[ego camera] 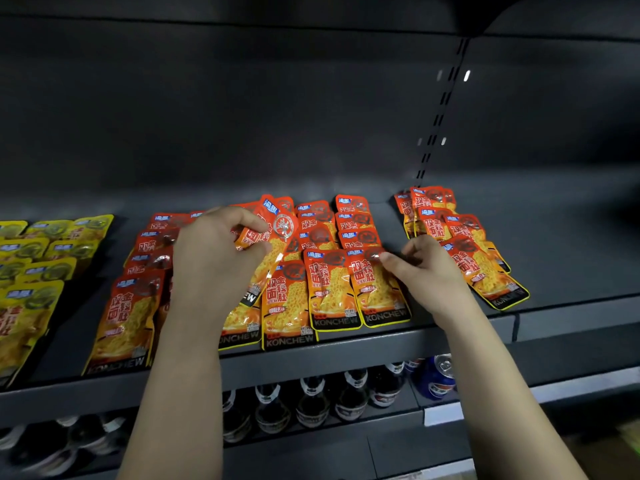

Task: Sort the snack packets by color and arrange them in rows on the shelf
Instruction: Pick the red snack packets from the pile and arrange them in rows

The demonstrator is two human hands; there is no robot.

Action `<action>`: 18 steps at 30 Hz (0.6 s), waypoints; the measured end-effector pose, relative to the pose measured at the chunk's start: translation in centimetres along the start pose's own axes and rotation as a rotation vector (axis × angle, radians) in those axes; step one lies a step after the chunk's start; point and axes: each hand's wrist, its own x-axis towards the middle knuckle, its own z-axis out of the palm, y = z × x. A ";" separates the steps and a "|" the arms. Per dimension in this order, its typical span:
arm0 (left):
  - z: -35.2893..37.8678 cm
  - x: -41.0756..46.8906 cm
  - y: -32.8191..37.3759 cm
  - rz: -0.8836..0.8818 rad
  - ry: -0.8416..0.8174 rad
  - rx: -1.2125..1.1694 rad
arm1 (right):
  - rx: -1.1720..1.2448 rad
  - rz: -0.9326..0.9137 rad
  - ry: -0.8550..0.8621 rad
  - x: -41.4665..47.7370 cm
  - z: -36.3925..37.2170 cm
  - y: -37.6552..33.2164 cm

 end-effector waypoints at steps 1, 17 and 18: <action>0.1 0.1 0.1 0.001 -0.002 -0.014 | 0.028 -0.006 -0.005 0.0 -0.1 0.0; 7.3 -0.2 5.6 -0.143 -0.296 -0.624 | 0.533 -0.251 -0.317 0.3 -2.3 -2.8; 7.8 -0.2 5.9 -0.145 -0.298 -0.627 | 0.540 -0.258 -0.297 0.6 -2.4 -2.6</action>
